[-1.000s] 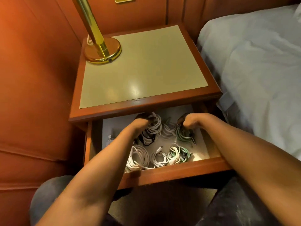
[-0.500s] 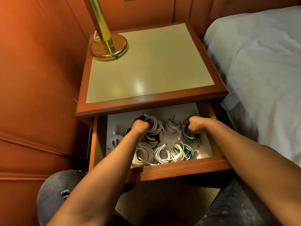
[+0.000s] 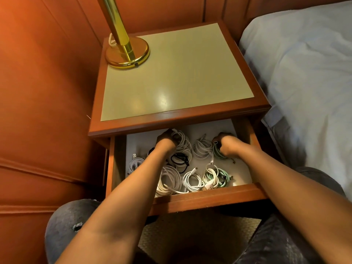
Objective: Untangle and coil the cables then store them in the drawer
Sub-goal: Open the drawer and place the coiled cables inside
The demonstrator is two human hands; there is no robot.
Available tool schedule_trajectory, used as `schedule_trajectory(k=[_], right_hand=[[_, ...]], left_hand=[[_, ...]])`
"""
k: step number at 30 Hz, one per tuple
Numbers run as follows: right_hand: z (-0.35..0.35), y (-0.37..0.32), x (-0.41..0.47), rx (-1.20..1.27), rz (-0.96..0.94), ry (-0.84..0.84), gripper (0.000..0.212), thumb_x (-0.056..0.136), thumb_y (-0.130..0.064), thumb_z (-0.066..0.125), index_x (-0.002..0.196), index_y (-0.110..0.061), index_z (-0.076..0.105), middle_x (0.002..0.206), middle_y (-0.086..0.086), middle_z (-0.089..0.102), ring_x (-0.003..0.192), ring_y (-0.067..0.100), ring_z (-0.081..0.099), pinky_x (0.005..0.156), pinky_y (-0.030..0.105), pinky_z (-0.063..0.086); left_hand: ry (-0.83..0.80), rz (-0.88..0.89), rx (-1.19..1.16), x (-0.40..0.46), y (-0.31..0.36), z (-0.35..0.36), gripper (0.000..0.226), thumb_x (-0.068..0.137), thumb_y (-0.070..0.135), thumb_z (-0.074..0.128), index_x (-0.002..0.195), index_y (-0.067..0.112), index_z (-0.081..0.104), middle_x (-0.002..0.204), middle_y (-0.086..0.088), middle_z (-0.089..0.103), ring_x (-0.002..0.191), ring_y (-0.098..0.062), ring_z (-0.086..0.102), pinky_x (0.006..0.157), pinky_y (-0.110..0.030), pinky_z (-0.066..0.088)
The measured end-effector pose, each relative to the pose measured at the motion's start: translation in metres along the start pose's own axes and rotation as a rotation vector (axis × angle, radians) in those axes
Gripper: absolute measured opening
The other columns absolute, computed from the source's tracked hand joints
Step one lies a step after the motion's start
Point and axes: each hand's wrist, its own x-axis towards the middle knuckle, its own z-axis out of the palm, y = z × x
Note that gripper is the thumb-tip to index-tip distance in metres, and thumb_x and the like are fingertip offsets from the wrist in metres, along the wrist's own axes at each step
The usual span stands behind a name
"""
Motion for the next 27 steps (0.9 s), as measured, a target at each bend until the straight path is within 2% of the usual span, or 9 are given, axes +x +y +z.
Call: schedule_trajectory(k=[5, 10, 13, 16, 19, 21, 23, 25, 27], right_hand=[[0.014, 0.009, -0.006, 0.037, -0.017, 0.025, 0.043, 0.092, -0.003, 0.044, 0.134, -0.007, 0.053, 0.131, 0.019, 0.056, 0.115, 0.035, 0.056, 0.089, 0.031, 0.047], [0.019, 0.013, -0.012, 0.150, -0.011, 0.054, 0.048, 0.093, -0.002, 0.044, 0.140, -0.007, 0.049, 0.135, 0.020, 0.052, 0.119, 0.036, 0.053, 0.099, 0.035, 0.046], [0.020, 0.019, -0.016, 0.270, 0.003, 0.105, 0.045, 0.093, -0.003, 0.045, 0.138, -0.001, 0.050, 0.139, 0.022, 0.050, 0.126, 0.036, 0.049, 0.104, 0.035, 0.042], [0.022, 0.021, -0.018, 0.324, -0.020, 0.133, 0.043, 0.091, -0.007, 0.046, 0.132, 0.003, 0.053, 0.134, 0.024, 0.054, 0.122, 0.036, 0.052, 0.102, 0.039, 0.044], [0.024, 0.021, -0.023, 0.361, -0.007, 0.164, 0.033, 0.091, -0.011, 0.049, 0.117, 0.007, 0.057, 0.118, 0.025, 0.059, 0.106, 0.036, 0.057, 0.092, 0.040, 0.048], [0.028, 0.021, -0.024, 0.374, -0.016, 0.194, 0.034, 0.089, -0.015, 0.052, 0.117, 0.005, 0.054, 0.110, 0.022, 0.059, 0.099, 0.034, 0.056, 0.088, 0.042, 0.049], [0.031, 0.021, -0.025, 0.380, -0.032, 0.212, 0.040, 0.089, -0.017, 0.054, 0.124, 0.001, 0.052, 0.111, 0.020, 0.057, 0.104, 0.036, 0.056, 0.088, 0.040, 0.048], [0.033, 0.019, -0.027, 0.355, -0.036, 0.204, 0.031, 0.089, -0.018, 0.054, 0.114, 0.001, 0.056, 0.102, 0.020, 0.060, 0.101, 0.038, 0.058, 0.079, 0.035, 0.046], [0.038, 0.016, -0.028, 0.327, -0.009, 0.192, 0.021, 0.090, -0.018, 0.052, 0.094, 0.002, 0.060, 0.085, 0.016, 0.061, 0.087, 0.035, 0.058, 0.069, 0.033, 0.043]], left_hand=[[-0.052, -0.032, 0.049, -0.001, -0.005, 0.002, 0.051, 0.095, 0.018, 0.056, 0.142, 0.008, 0.038, 0.145, -0.013, 0.045, 0.129, -0.031, 0.047, 0.101, -0.033, 0.041], [0.094, -0.007, 0.061, -0.002, -0.005, 0.009, 0.037, 0.099, 0.029, 0.038, 0.128, 0.010, 0.050, 0.129, -0.019, 0.052, 0.116, -0.039, 0.051, 0.099, -0.045, 0.044], [0.114, 0.069, 0.015, -0.009, -0.010, 0.008, 0.022, 0.090, 0.013, 0.047, 0.111, 0.011, 0.056, 0.112, -0.018, 0.061, 0.102, -0.038, 0.059, 0.085, -0.041, 0.051], [0.123, 0.109, -0.054, -0.019, -0.017, 0.006, 0.008, 0.084, 0.013, 0.053, 0.091, 0.010, 0.053, 0.084, -0.013, 0.060, 0.077, -0.032, 0.057, 0.067, -0.034, 0.046], [0.100, 0.108, -0.058, -0.028, -0.022, 0.007, 0.021, 0.084, 0.024, 0.057, 0.077, 0.004, 0.057, 0.071, -0.013, 0.057, 0.069, -0.028, 0.054, 0.059, -0.031, 0.039], [0.093, 0.103, -0.052, -0.030, -0.027, 0.010, 0.026, 0.084, 0.029, 0.061, 0.082, 0.003, 0.063, 0.079, -0.016, 0.063, 0.075, -0.031, 0.059, 0.063, -0.033, 0.046], [0.088, 0.091, -0.038, -0.030, -0.033, 0.016, 0.031, 0.086, 0.031, 0.064, 0.104, 0.006, 0.063, 0.097, -0.016, 0.066, 0.090, -0.033, 0.062, 0.077, -0.036, 0.052], [0.108, 0.087, -0.039, -0.030, -0.036, 0.020, 0.046, 0.086, 0.034, 0.064, 0.125, 0.012, 0.054, 0.115, -0.015, 0.064, 0.105, -0.034, 0.059, 0.092, -0.042, 0.049], [0.137, 0.108, -0.046, -0.030, -0.034, 0.021, 0.054, 0.085, 0.036, 0.065, 0.133, 0.018, 0.048, 0.125, -0.014, 0.060, 0.114, -0.035, 0.057, 0.100, -0.047, 0.044]])
